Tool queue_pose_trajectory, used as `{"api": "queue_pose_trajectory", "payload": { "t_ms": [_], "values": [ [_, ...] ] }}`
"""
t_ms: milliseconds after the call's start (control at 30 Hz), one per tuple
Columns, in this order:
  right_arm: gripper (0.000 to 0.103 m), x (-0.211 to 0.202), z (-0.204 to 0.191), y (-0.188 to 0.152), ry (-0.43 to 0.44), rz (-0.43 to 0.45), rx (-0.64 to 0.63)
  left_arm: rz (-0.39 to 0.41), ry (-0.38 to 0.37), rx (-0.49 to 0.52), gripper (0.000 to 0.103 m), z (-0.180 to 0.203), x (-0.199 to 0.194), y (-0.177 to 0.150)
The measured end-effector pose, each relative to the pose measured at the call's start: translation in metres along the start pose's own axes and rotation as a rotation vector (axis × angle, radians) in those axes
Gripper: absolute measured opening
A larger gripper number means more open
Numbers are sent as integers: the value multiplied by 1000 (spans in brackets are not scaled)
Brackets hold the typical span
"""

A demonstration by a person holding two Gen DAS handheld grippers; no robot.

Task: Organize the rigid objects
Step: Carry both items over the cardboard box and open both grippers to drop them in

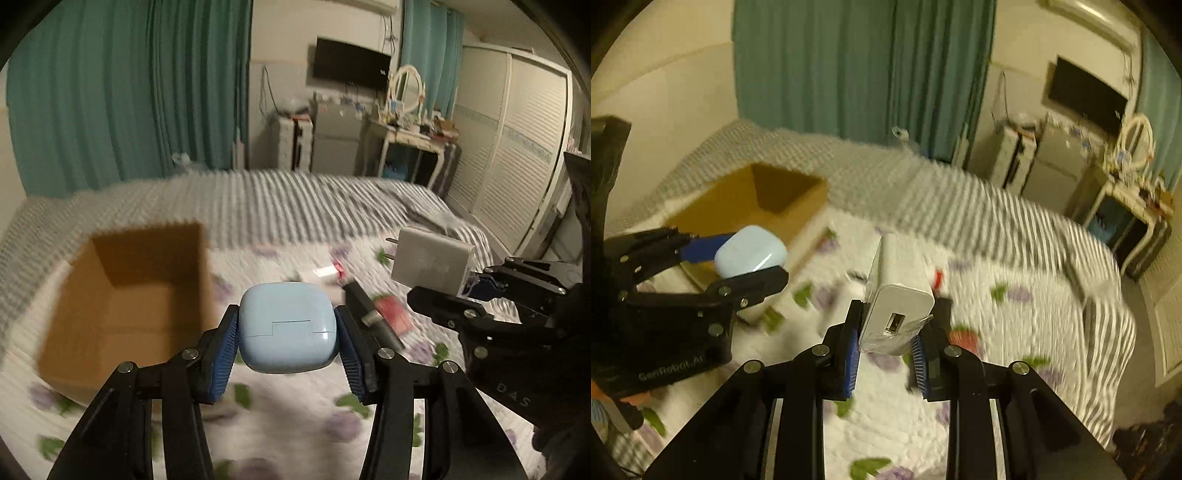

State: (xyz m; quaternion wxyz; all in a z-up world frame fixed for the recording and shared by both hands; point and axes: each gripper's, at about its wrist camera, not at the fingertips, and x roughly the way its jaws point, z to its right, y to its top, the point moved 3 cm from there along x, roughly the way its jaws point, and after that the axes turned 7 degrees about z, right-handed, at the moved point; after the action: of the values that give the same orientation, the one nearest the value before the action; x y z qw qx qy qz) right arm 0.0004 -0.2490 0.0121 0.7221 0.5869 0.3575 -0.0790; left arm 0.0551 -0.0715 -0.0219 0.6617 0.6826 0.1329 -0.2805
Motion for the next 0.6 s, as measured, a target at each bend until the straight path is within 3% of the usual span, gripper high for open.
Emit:
{"api": "queue_pose_trajectory", "payload": {
  "t_ms": [133, 267, 433, 600],
  "values": [
    [24, -3, -39, 43, 59, 63, -28, 35, 66, 3, 51, -41, -13, 19],
    [24, 23, -81, 71, 121, 84, -48, 33, 137, 16, 51, -85, -7, 17],
    [24, 76, -118, 75, 170, 41, -63, -29, 173, -29, 51, -132, 25, -11],
    [24, 126, -135, 63, 195, -11, -65, -74, 181, -40, 51, -152, 44, -29]
  ]
}}
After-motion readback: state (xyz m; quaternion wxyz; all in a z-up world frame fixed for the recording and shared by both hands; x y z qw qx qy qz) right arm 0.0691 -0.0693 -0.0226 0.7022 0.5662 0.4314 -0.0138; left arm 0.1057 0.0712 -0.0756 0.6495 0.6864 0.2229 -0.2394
